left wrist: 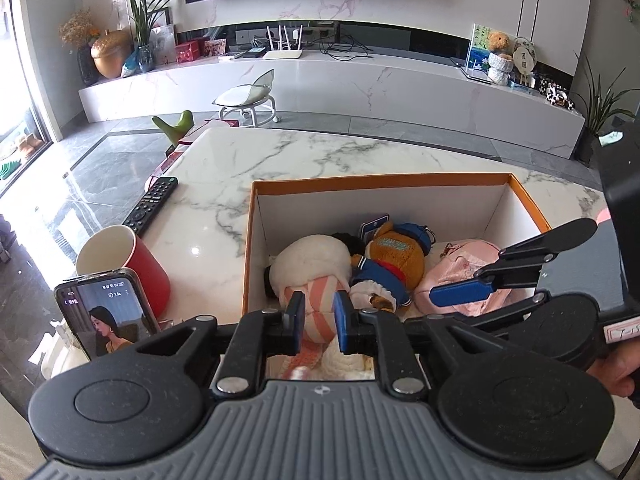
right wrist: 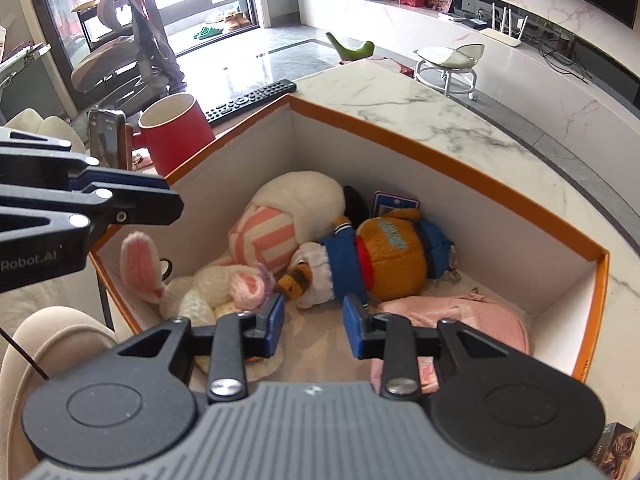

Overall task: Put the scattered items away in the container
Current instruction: 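Open both tools to release the bunny and cap in the box, then lift both tools out of the box and move toward the pink ball plush, then grasp the pink ball plush with the left tool while the right tool grasps the crocheted orange, then carry the pink ball and crocheted orange over the cardboard box with both tools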

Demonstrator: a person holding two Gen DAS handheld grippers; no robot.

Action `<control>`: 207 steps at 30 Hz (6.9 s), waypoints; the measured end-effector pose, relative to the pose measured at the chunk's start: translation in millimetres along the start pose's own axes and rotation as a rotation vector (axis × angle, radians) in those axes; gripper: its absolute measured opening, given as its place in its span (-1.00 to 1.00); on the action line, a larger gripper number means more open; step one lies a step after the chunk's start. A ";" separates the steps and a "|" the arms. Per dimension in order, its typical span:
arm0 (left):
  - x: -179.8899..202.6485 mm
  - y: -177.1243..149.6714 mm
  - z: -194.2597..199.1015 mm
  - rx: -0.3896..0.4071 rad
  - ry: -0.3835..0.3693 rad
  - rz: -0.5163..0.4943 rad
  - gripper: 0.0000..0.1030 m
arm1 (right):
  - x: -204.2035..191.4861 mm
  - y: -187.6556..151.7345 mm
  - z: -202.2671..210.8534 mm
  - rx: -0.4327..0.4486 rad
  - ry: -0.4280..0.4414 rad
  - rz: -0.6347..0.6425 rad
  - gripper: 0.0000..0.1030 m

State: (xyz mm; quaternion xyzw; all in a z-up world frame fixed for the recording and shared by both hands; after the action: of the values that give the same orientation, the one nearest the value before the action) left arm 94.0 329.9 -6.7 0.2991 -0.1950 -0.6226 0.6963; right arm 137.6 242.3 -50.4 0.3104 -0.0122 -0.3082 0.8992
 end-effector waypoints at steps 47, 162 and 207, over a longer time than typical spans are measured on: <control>158.4 35.1 85.2 0.265 -0.158 -0.159 0.07 | 48.5 -77.9 210.6 0.421 -0.335 -0.098 0.09; 490.1 108.0 -182.4 0.108 -0.378 -0.385 0.73 | 387.6 -227.1 141.8 0.406 -0.636 -0.601 -0.03; 396.6 75.5 -73.0 0.142 -0.319 -0.333 -0.03 | 314.7 -211.5 188.1 0.500 -0.635 -0.532 -0.07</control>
State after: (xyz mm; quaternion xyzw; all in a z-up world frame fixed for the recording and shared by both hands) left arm 256.6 -44.1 -51.4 0.2734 -0.2938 -0.7528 0.5218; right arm 236.7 -168.7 -71.6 0.3999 -0.2800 -0.5946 0.6388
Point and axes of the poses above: each gripper's, at about its wrist camera, not at the fingertips, and z roughly against the way its jaws point, x to its right, y to its top, the point moved 6 cm from there along -z, roughly the way its jaws point, and after that the axes turned 8 degrees about -z, right-handed, at the moved point
